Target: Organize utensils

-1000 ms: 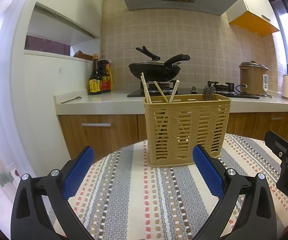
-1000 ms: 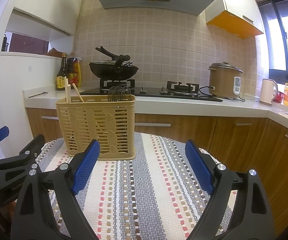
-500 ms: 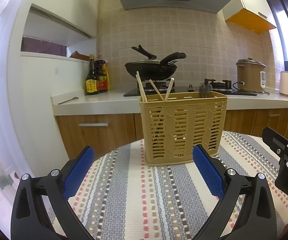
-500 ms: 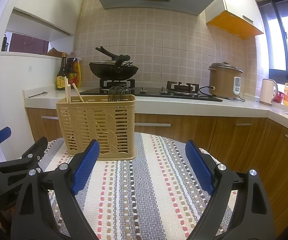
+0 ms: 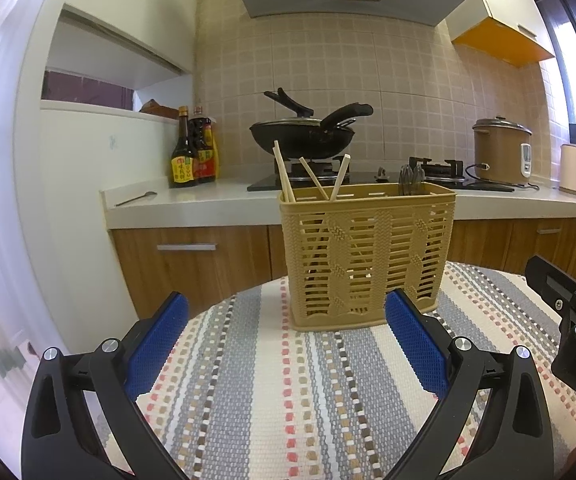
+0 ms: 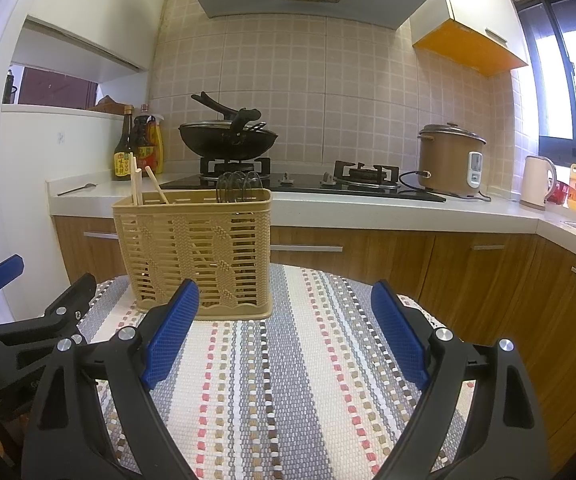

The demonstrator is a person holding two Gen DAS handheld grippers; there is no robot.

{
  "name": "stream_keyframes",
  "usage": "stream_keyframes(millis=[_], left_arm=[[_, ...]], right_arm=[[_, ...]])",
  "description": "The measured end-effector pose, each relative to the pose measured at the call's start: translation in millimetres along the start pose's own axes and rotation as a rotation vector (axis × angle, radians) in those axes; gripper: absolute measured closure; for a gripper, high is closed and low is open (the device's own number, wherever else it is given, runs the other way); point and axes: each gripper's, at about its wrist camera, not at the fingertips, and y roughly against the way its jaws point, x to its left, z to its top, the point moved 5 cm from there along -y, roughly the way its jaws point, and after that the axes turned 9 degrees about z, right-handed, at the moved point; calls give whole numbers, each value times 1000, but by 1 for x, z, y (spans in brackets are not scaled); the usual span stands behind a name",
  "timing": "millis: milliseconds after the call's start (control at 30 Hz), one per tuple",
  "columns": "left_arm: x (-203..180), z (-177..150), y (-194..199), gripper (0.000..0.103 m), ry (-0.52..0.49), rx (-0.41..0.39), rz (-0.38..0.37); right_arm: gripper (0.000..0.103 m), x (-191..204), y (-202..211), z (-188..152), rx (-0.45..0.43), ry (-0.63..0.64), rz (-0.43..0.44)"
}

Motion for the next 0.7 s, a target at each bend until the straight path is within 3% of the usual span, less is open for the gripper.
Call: stream_keyframes(millis=[567,700], left_arm=[[2,0,-3,8,11,12,1],[5,1,-1,8,4,-19,55]], right_arm=[[17,-1,-1,0,-2,0,-1],[17,-1,-1,0,-2,-1,-4]])
